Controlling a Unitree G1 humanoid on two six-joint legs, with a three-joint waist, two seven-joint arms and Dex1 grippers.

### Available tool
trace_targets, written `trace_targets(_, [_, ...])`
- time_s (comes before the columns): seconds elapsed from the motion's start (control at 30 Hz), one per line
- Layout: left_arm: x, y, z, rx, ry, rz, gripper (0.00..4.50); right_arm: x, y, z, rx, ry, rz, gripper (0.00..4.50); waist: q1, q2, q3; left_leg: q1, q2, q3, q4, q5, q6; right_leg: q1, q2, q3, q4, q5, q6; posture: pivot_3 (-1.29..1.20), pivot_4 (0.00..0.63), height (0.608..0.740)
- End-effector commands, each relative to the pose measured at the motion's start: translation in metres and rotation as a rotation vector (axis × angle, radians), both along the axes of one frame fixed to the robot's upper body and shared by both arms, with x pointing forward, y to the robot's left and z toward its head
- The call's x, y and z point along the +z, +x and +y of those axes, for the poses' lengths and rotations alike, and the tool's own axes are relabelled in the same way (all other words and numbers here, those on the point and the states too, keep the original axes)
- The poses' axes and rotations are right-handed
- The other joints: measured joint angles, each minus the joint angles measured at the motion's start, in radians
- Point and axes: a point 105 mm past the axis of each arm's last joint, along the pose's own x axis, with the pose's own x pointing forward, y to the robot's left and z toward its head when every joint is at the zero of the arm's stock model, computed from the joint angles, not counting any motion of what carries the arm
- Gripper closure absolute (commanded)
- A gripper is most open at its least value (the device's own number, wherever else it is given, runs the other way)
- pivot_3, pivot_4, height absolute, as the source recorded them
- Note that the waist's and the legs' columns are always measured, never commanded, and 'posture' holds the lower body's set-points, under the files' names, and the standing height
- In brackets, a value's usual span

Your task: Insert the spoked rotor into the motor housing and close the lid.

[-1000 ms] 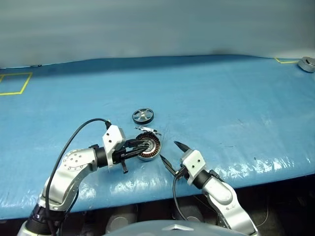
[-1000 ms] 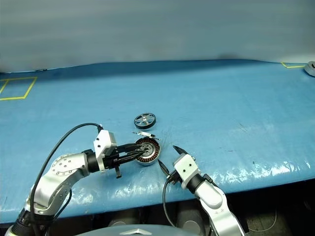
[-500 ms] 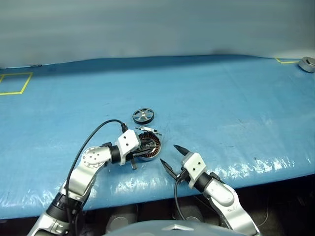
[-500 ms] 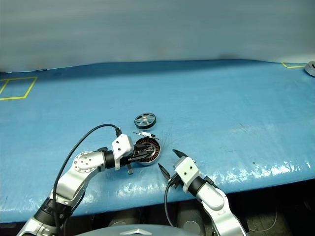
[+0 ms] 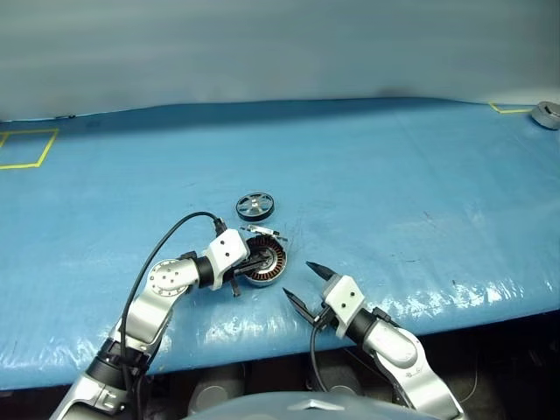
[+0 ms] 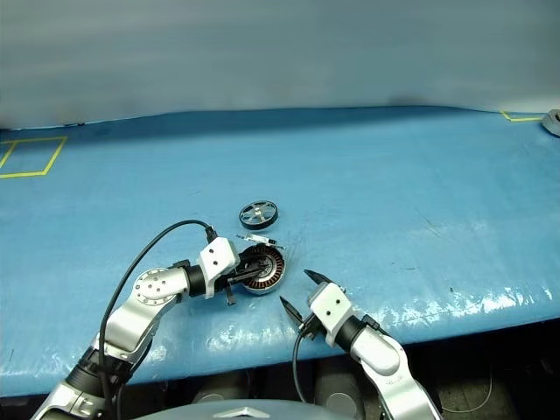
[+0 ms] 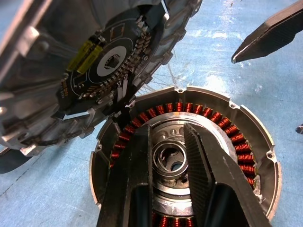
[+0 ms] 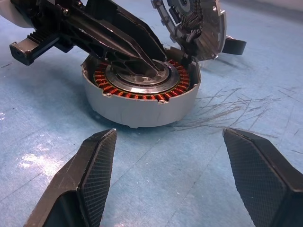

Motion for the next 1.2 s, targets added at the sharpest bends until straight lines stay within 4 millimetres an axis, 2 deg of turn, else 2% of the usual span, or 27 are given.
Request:
trace_targets(0.03, [0.004, 0.0, -0.001, -0.007, -0.014, -0.008, 2.49, 0.009, 0.002, 0.003, 0.005, 0.014, -0.043, 0.69, 0.0, 0.0, 0.0, 0.0, 0.0, 0.0, 0.0, 0.0, 0.0, 0.0, 0.0, 0.0, 0.0, 0.0, 0.0, 0.0, 0.15, 0.74])
trace_targets(0.27, [0.021, -0.007, 0.001, -0.037, -0.076, -0.043, 0.21, 0.012, 0.003, -0.001, -0.013, 0.024, -0.044, 0.69, 0.0, 0.0, 0.0, 0.0, 0.0, 0.0, 0.0, 0.0, 0.0, 0.0, 0.0, 0.0, 0.0, 0.0, 0.0, 0.0, 0.15, 0.74])
trace_targets(0.3, [0.024, -0.009, 0.002, -0.035, -0.093, -0.045, 0.21, 0.013, 0.003, -0.001, -0.017, 0.026, -0.046, 0.69, 0.0, 0.0, 0.0, 0.0, 0.0, 0.0, 0.0, 0.0, 0.0, 0.0, 0.0, 0.0, 0.0, 0.0, 0.0, 0.0, 0.15, 0.74])
trace_targets(0.4, [0.031, -0.017, 0.004, -0.032, -0.142, -0.043, 0.66, 0.018, 0.006, -0.005, -0.042, 0.028, -0.049, 0.69, -0.001, 0.0, 0.0, 0.0, 0.0, 0.0, 0.0, 0.0, 0.0, 0.0, 0.0, 0.001, 0.0, 0.0, 0.0, 0.0, 0.15, 0.74])
trace_targets(0.53, [0.038, -0.025, 0.007, 0.011, -0.193, -0.078, 2.0, 0.018, 0.005, -0.005, -0.047, 0.017, 0.022, 0.69, 0.001, 0.0, 0.0, 0.0, 0.0, 0.0, 0.0, 0.0, 0.0, 0.0, -0.001, 0.001, 0.0, 0.0, 0.0, 0.0, 0.15, 0.74])
trace_targets(0.63, [0.035, -0.033, 0.011, 0.051, -0.228, -0.067, 3.03, 0.022, 0.003, -0.001, -0.019, 0.017, 0.093, 0.69, 0.0, 0.0, 0.0, 0.0, 0.0, 0.0, 0.0, 0.0, 0.0, 0.0, -0.001, 0.0, 0.0, 0.0, -0.001, 0.0, 0.15, 0.74])
trace_targets(0.77, [0.03, -0.042, 0.02, 0.145, -0.281, -0.086, 4.35, 0.031, 0.005, 0.006, 0.032, -0.02, 0.159, 1.63, 0.001, 0.0, 0.0, 0.0, 0.0, 0.001, 0.001, 0.0, 0.001, 0.0, -0.001, 0.002, 0.0, -0.001, -0.001, 0.0, 0.15, 0.74])
trace_targets(0.8, [0.03, -0.042, 0.021, 0.159, -0.289, -0.091, 4.5, 0.034, 0.006, 0.007, 0.035, -0.022, 0.169, 1.95, 0.002, 0.0, 0.0, 0.0, 0.0, 0.001, 0.001, 0.0, 0.001, 0.0, -0.001, 0.001, 0.0, -0.001, -0.001, 0.0, 0.15, 0.74])
trace_targets(1.03, [0.01, -0.056, 0.041, 0.261, -0.29, -0.057, 4.5, 0.058, 0.014, 0.018, 0.07, -0.066, 0.187, 4.28, 0.003, 0.0, 0.0, -0.001, 0.0, 0.0, 0.001, 0.0, 0.001, 0.0, -0.001, 0.0, -0.001, 0.0, -0.001, 0.0, 0.15, 0.74])
trace_targets(1.07, [0.008, -0.057, 0.044, 0.283, -0.297, -0.053, 4.5, 0.062, 0.014, 0.02, 0.077, -0.072, 0.187, 4.47, 0.002, 0.0, 0.0, -0.001, 0.0, 0.0, 0.001, 0.0, 0.001, 0.0, -0.001, 0.0, -0.001, 0.0, -0.001, 0.0, 0.15, 0.74])
trace_targets(1.2, [0.001, -0.061, 0.05, 0.323, -0.315, -0.029, 4.5, 0.068, 0.018, 0.033, 0.091, -0.09, 0.204, 4.47, 0.0, 0.0, 0.0, -0.001, 0.0, 0.0, 0.001, 0.0, 0.001, 0.0, -0.001, 0.0, -0.001, 0.0, -0.001, 0.0, 0.15, 0.74])
